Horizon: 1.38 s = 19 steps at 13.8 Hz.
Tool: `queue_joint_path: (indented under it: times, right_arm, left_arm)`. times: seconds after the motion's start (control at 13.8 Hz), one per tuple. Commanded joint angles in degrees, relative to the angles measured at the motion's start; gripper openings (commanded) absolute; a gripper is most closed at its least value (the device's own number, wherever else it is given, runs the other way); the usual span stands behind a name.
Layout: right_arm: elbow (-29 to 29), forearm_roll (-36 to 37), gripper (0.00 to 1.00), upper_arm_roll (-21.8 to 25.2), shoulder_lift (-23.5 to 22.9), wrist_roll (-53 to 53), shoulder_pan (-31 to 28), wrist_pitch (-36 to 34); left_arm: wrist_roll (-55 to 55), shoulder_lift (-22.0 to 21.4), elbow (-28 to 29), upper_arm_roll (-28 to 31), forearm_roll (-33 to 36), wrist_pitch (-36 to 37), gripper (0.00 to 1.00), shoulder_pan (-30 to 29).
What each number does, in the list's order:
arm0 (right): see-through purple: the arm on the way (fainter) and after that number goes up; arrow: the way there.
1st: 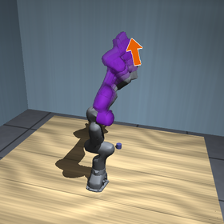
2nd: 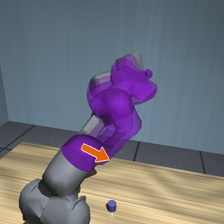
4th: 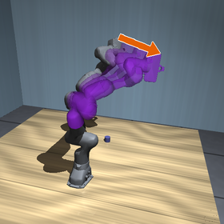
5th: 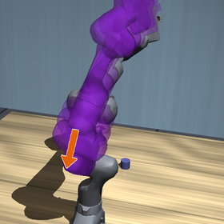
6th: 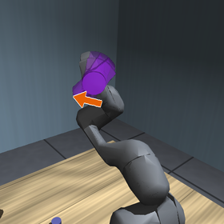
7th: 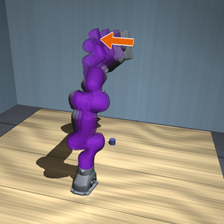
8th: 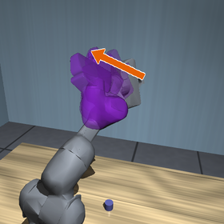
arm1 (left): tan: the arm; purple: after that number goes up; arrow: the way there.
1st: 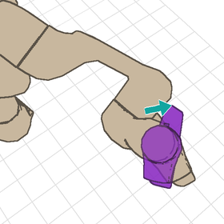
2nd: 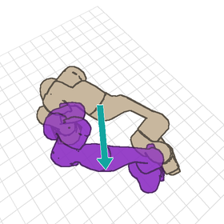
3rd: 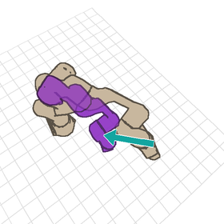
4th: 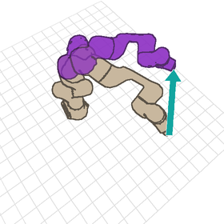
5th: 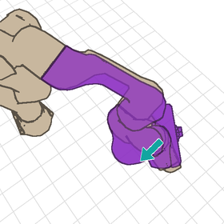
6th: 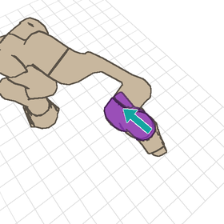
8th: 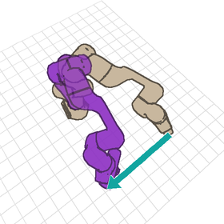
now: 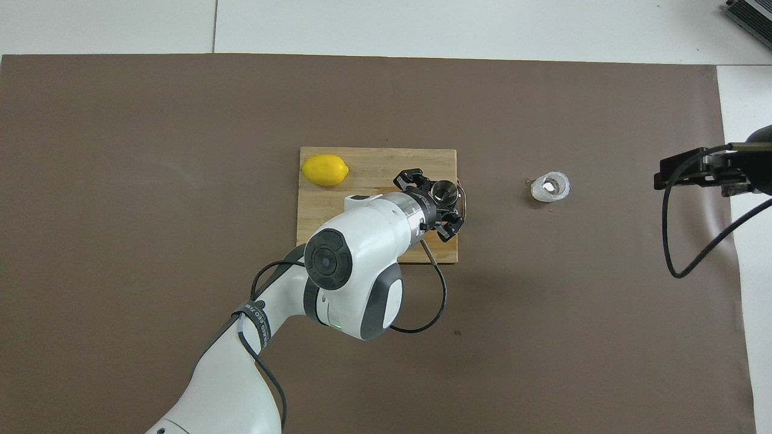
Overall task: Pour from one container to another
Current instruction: 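Carry the silver cup over the board to its handle end, then lower the silver cup onto the board and open the left gripper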
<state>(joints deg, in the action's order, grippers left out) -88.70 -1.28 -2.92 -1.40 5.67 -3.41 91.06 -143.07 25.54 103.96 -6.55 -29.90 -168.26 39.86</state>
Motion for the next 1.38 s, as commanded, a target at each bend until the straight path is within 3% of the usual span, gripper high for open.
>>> queue_joint_path:
  times: [0.0, 0.22, 0.43, 0.65, 0.8, 0.94, 1.09, 1.3]
  right_arm:
    - [-0.34, 0.14, 1.00, -0.42, 0.61, 0.84, -0.45, -0.44]
    - [-0.34, 0.14, 1.00, -0.42, 0.61, 0.84, -0.54, -0.44]
    - [-0.34, 0.14, 1.00, -0.42, 0.61, 0.84, -0.54, -0.44]
    - [-0.34, 0.14, 1.00, -0.42, 0.61, 0.84, -0.45, -0.44]
    - [-0.34, 0.14, 1.00, -0.42, 0.61, 0.84, -0.45, -0.44]
    - [-0.34, 0.14, 1.00, -0.42, 0.61, 0.84, -0.54, -0.44]
    - [-0.34, 0.14, 1.00, -0.42, 0.61, 0.84, -0.45, -0.44]
    - [-0.34, 0.14, 1.00, -0.42, 0.61, 0.84, -0.45, -0.44]
  left_arm:
    - [-1.60, -0.31, 1.33, 0.83, 1.42, -1.89, 0.05, 0.92]
    - [-1.25, -0.40, 2.73, 0.83, 1.51, -3.56, 0.14, 1.01]
    - [-1.07, -0.49, 3.17, 0.83, 1.51, -3.65, 0.16, 1.01]
    - [-0.98, -0.49, 3.18, 0.83, 1.51, -3.65, 0.27, 1.01]
    - [-1.07, -0.49, 3.18, 0.83, 1.51, -3.56, 0.51, 1.01]
    - [-1.33, -0.58, 3.18, 0.83, 1.51, -3.48, 0.90, 0.93]
    - [-1.51, -0.58, 3.18, 0.75, 1.51, -3.48, 1.00, 1.01]
    - [-1.68, -0.93, 3.00, 0.83, 1.51, -2.95, 1.00, 0.93]
